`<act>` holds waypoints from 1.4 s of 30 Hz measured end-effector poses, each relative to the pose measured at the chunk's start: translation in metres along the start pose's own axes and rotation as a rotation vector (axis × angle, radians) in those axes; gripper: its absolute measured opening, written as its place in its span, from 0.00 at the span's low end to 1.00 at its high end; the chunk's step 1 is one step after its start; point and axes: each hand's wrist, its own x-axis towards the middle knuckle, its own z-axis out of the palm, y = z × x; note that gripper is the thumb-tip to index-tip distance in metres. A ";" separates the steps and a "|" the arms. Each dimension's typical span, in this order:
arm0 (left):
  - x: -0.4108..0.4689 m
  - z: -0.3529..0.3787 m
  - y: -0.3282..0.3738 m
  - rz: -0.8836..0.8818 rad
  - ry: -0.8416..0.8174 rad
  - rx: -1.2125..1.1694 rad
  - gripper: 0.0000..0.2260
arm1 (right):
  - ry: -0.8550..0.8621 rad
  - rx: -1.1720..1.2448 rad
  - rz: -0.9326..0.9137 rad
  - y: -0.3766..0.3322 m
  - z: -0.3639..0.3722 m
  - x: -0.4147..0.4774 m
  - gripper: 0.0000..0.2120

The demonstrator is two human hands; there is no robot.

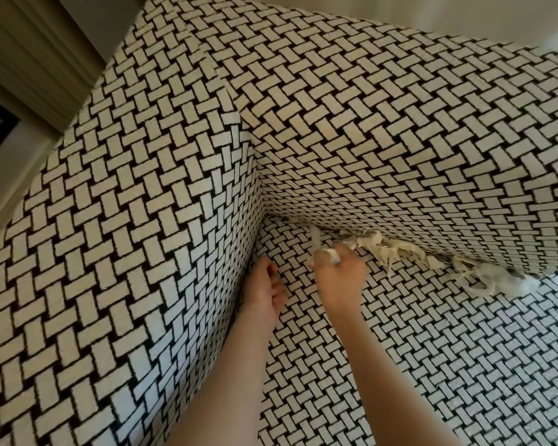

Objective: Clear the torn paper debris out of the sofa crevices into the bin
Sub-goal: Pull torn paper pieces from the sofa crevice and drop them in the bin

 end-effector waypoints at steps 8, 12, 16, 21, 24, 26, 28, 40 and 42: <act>-0.002 0.000 0.002 -0.004 -0.008 0.038 0.13 | -0.062 -0.170 0.184 -0.002 0.010 0.006 0.16; -0.003 -0.001 0.003 -0.007 -0.014 0.052 0.13 | -0.109 -0.405 0.047 -0.001 0.019 0.010 0.21; -0.002 -0.004 0.004 -0.002 -0.037 0.052 0.15 | -0.159 -0.515 -0.063 -0.002 0.030 0.019 0.16; -0.008 -0.003 0.006 0.030 -0.064 0.101 0.17 | -0.244 -0.720 -0.345 0.017 0.027 0.003 0.15; -0.012 -0.009 0.005 0.031 -0.034 0.106 0.16 | -0.262 -0.816 -0.486 0.032 0.020 -0.012 0.17; -0.014 -0.013 0.004 0.030 -0.013 0.106 0.16 | -0.226 -0.864 -0.529 0.035 0.017 -0.017 0.21; -0.018 -0.017 0.001 0.042 -0.013 0.108 0.15 | -0.235 -0.849 -0.475 0.026 0.016 -0.019 0.20; -0.030 -0.003 0.002 0.020 -0.071 0.110 0.13 | -0.072 -0.409 -0.026 0.022 -0.032 -0.003 0.09; -0.030 0.004 -0.001 0.012 -0.093 0.103 0.13 | -0.096 -0.286 0.038 0.021 -0.036 -0.004 0.12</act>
